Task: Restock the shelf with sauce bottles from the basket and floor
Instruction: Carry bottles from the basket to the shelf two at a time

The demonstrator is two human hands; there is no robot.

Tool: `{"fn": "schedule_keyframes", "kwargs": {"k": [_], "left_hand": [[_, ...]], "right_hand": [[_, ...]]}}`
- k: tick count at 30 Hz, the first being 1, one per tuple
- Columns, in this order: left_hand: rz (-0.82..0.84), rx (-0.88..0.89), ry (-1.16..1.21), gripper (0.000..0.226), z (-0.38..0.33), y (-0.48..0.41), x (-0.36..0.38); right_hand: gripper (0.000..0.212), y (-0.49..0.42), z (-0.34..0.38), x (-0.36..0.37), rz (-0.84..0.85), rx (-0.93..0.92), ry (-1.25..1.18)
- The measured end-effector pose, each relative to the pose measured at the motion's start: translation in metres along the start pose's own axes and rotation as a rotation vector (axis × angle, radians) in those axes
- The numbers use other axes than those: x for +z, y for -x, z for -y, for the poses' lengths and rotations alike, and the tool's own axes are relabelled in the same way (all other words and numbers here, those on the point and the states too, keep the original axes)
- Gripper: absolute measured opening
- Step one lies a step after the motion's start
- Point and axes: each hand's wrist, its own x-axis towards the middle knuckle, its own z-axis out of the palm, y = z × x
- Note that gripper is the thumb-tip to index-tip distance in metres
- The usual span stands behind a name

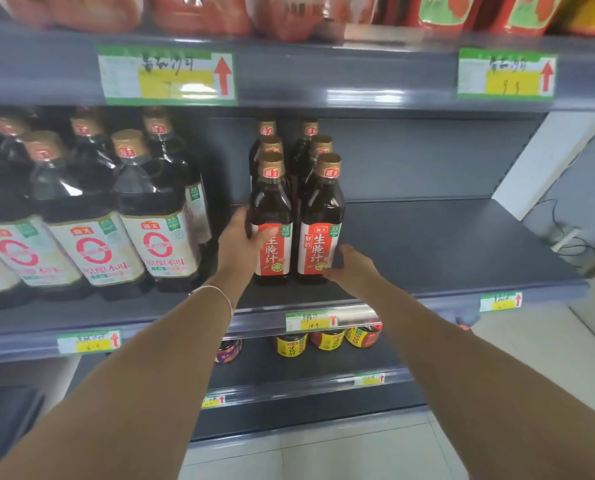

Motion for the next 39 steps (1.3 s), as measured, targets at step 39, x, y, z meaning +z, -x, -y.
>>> {"fn": "schedule_keyframes", "kwargs": {"k": [39], "left_hand": [[-0.169, -0.788, -1.018, 0.031, 0.121, 0.513, -0.379]], "right_hand": [[0.042, 0.402, 0.205, 0.307, 0.639, -1.036, 0.602]]}}
